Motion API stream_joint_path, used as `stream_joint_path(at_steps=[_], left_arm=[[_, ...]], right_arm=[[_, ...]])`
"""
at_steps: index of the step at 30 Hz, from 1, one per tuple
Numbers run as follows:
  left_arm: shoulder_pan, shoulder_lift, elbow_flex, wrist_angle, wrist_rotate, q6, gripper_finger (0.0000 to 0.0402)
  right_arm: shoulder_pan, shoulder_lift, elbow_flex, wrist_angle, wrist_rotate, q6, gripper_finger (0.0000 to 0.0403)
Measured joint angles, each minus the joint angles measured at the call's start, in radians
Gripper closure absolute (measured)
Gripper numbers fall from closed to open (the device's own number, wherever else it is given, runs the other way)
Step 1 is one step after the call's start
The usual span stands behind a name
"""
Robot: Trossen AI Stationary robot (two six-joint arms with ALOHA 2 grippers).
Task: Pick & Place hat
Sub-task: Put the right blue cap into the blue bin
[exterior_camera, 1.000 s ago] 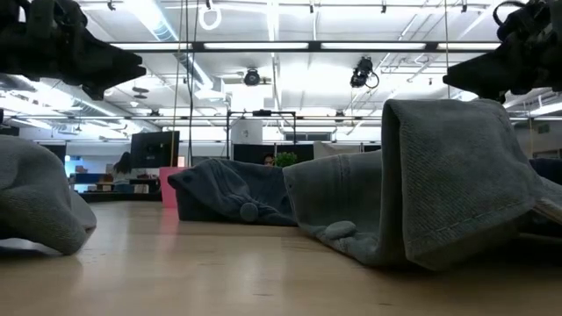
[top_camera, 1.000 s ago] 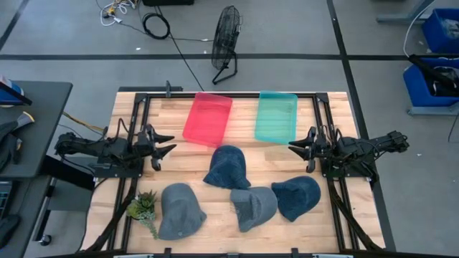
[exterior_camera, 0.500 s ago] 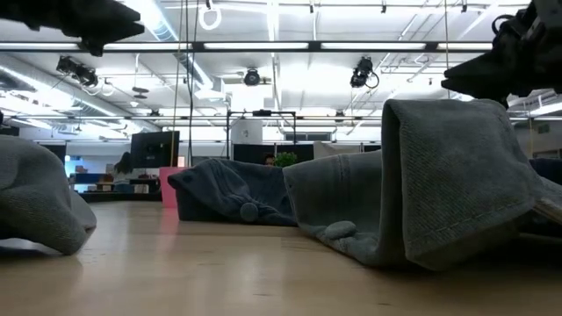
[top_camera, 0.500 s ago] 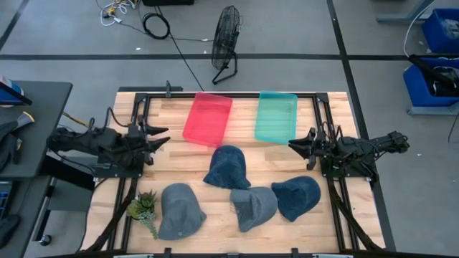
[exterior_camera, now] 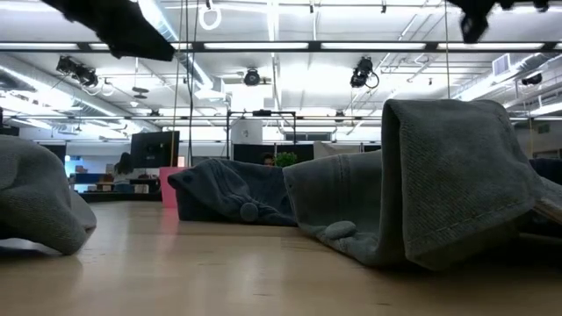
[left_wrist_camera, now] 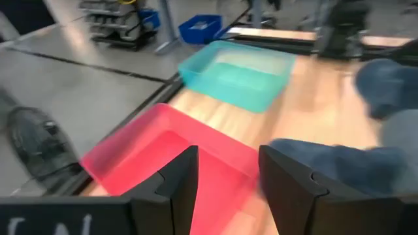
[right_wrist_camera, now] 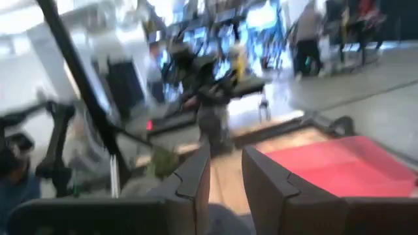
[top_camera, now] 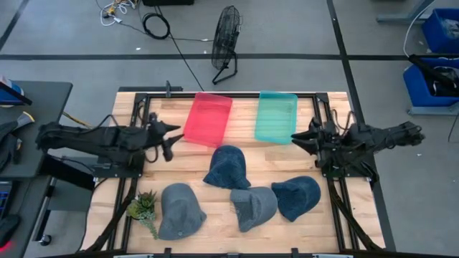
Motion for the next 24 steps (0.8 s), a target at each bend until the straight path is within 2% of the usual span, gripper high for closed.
stream_joint_path(at_steps=[5, 9, 12, 15, 18, 24], left_arm=[[0.096, 0.094, 0.053, -0.010, 0.059, 0.053, 0.0236], [0.142, 0.133, 0.075, -0.002, 0.064, 0.026, 0.0236], [0.164, 0.142, 0.077, 0.001, 0.062, 0.042, 0.0236], [0.180, 0.145, 0.077, -0.001, 0.062, 0.049, 0.0236], [0.194, 0.145, 0.077, -0.003, 0.061, 0.050, 0.0236], [0.194, 0.145, 0.077, -0.015, 0.062, 0.059, 0.0236]], right_arm=[[0.000, 0.376, 0.294, -0.335, -0.055, 0.132, 0.0307], [0.001, 0.646, 0.507, -0.595, -0.186, 0.340, 0.0307], [0.001, 0.820, 0.608, -0.772, -0.321, 0.521, 0.0307], [0.008, 0.956, 0.655, -0.892, -0.508, 0.671, 0.0307], [0.010, 1.064, 0.658, -0.993, -0.637, 0.675, 0.0307], [0.005, 1.211, 0.658, -1.139, -0.658, 0.647, 0.0282]])
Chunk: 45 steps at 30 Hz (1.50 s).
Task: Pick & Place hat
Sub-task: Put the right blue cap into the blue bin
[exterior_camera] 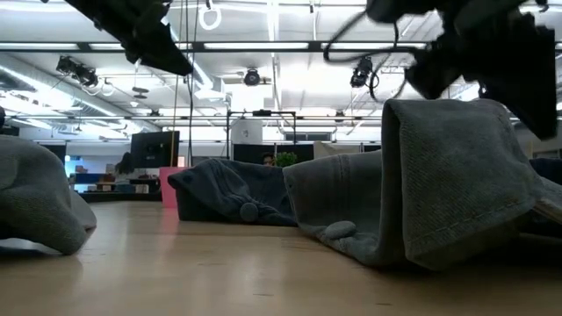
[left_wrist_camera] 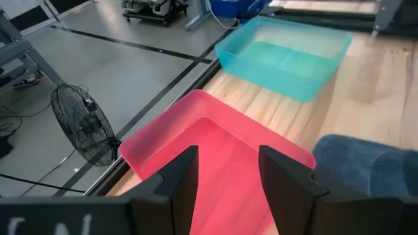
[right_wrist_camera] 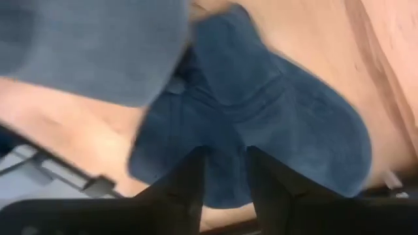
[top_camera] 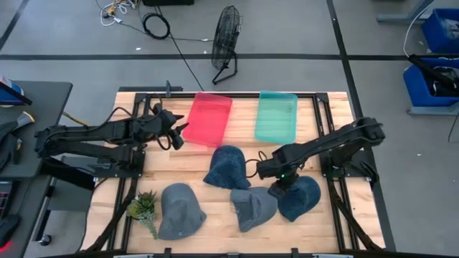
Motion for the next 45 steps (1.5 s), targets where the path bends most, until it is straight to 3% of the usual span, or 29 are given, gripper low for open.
stream_joint_path(at_steps=[10, 16, 21, 28, 35, 39, 45], left_arm=[[0.000, 0.000, 0.000, -0.026, 0.000, 0.028, 0.0236], [0.000, 0.000, 0.000, -0.073, 0.000, 0.028, 0.0236], [0.000, 0.000, 0.000, -0.081, 0.000, 0.027, 0.0236], [0.000, -0.001, 0.000, -0.081, 0.000, 0.027, 0.0236], [0.000, -0.001, 0.000, -0.080, -0.001, 0.027, 0.0236], [0.000, -0.001, 0.000, -0.053, -0.001, 0.027, 0.0236], [0.000, -0.001, 0.000, 0.006, -0.001, 0.051, 0.0236]], right_arm=[[0.026, 0.101, -0.012, -0.005, 0.048, -0.009, 0.0182], [0.037, 0.113, -0.060, -0.029, 0.138, 0.088, 0.0162], [0.037, 0.113, -0.089, -0.033, 0.107, 0.068, 0.0211], [0.037, 0.113, -0.086, -0.052, 0.090, 0.026, 0.0385], [0.037, 0.113, 0.068, -0.223, 0.143, -0.043, 0.0396], [0.037, 0.112, 0.255, -0.409, 0.315, -0.151, 0.0396], [0.037, 0.080, 0.469, -0.365, 0.581, -0.681, 0.0399]])
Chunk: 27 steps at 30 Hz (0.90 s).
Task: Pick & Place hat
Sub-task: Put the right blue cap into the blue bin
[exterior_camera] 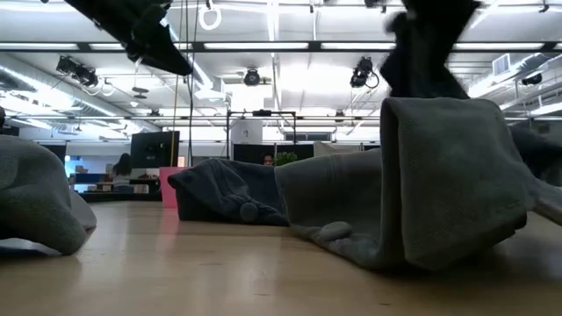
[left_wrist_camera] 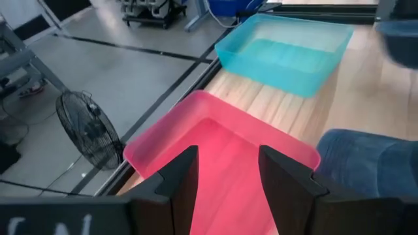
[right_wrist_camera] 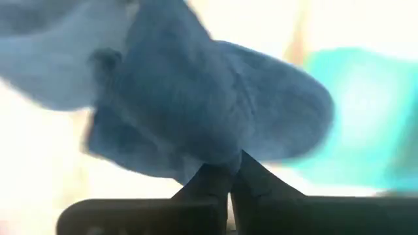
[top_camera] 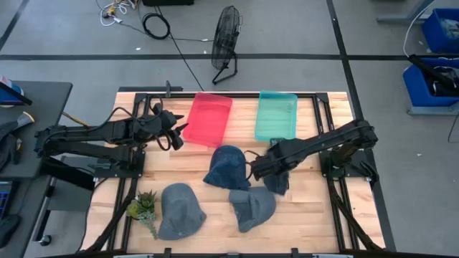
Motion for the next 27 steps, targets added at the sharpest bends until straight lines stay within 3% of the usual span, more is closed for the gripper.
stream_joint_path(at_steps=[6, 10, 15, 21, 27], left_arm=[[0.000, 0.000, 0.000, 0.005, -0.004, 0.050, 0.0236], [0.000, 0.000, 0.000, 0.005, -0.008, 0.053, 0.0236], [0.000, 0.000, 0.000, 0.004, -0.008, 0.053, 0.0236], [0.000, 0.000, 0.000, -0.001, -0.008, 0.053, 0.0236], [0.000, 0.000, 0.000, -0.003, -0.008, 0.055, 0.0236]], right_arm=[[-0.037, -0.021, 0.146, -0.035, 0.277, -0.377, 0.0401], [-0.122, -0.041, 0.158, -0.035, 0.471, -0.554, 0.0401], [-0.307, -0.043, 0.145, -0.031, 0.464, -0.702, 0.0402], [-0.535, -0.042, -0.011, 0.033, 0.439, -0.880, 0.0402], [-0.664, -0.041, -0.246, 0.446, 0.446, -1.215, 0.0403]])
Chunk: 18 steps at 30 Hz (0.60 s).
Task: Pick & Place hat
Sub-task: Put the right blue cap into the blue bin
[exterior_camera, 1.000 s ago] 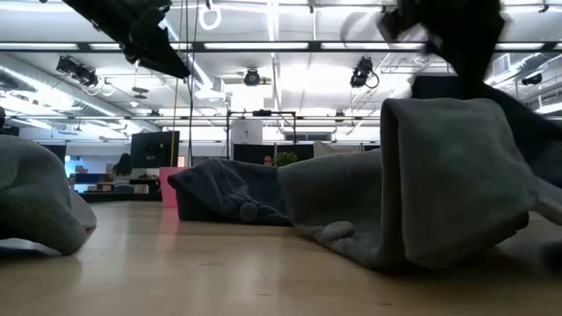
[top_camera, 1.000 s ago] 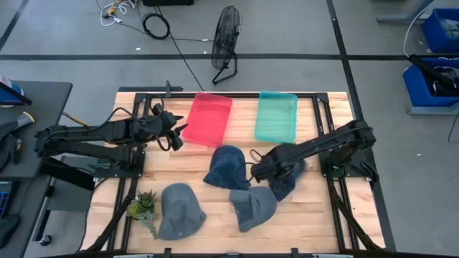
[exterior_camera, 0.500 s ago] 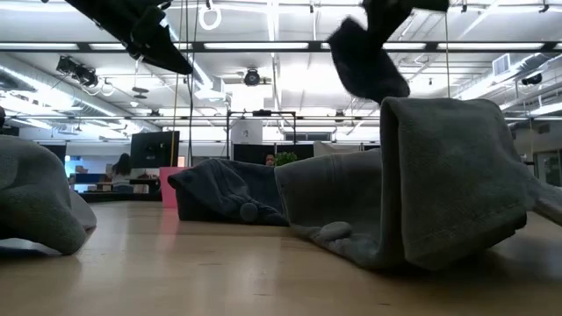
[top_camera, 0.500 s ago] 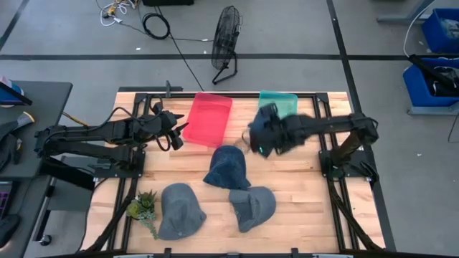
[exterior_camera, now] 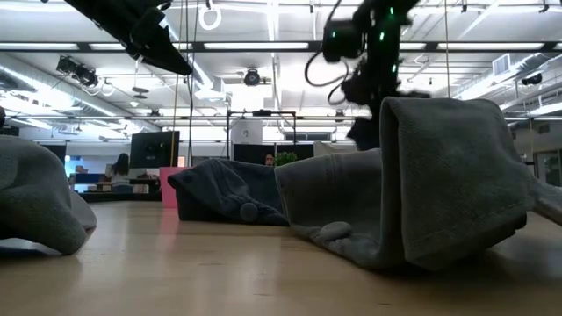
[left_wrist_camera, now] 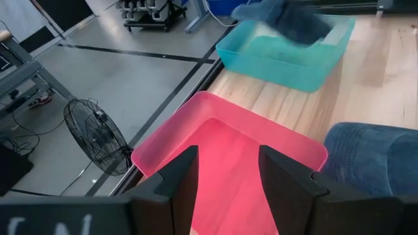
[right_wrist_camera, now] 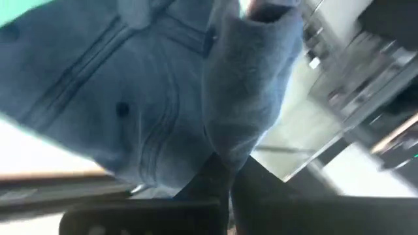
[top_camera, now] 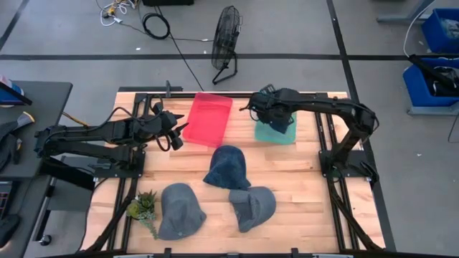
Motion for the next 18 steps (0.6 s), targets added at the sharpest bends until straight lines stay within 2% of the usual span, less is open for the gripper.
stream_joint_path(at_steps=[2, 5, 11, 13, 16, 18], left_arm=[[0.000, 0.000, 0.000, 0.000, 0.000, -0.003, 0.0236], [0.000, 0.000, 0.000, -0.010, 0.000, -0.010, 0.0236], [0.000, 0.000, 0.000, -0.025, 0.000, -0.011, 0.0236], [0.000, 0.000, 0.000, -0.024, 0.000, -0.011, 0.0236], [0.000, 0.000, 0.000, -0.024, 0.000, -0.011, 0.0236], [0.000, 0.000, 0.000, -0.025, 0.000, -0.011, 0.0236]], right_arm=[[-0.022, 0.000, -0.065, 0.105, 0.013, -0.158, 0.0403], [-0.042, 0.000, -0.150, 0.182, 0.092, -0.329, 0.0403], [-0.056, 0.000, -0.236, 0.169, 0.208, -0.345, 0.0403], [-0.060, 0.000, -0.242, 0.168, 0.173, -0.322, 0.0402], [-0.059, 0.000, -0.242, 0.203, 0.031, -0.247, 0.0391], [-0.057, 0.000, -0.242, 0.239, -0.017, -0.177, 0.0378]])
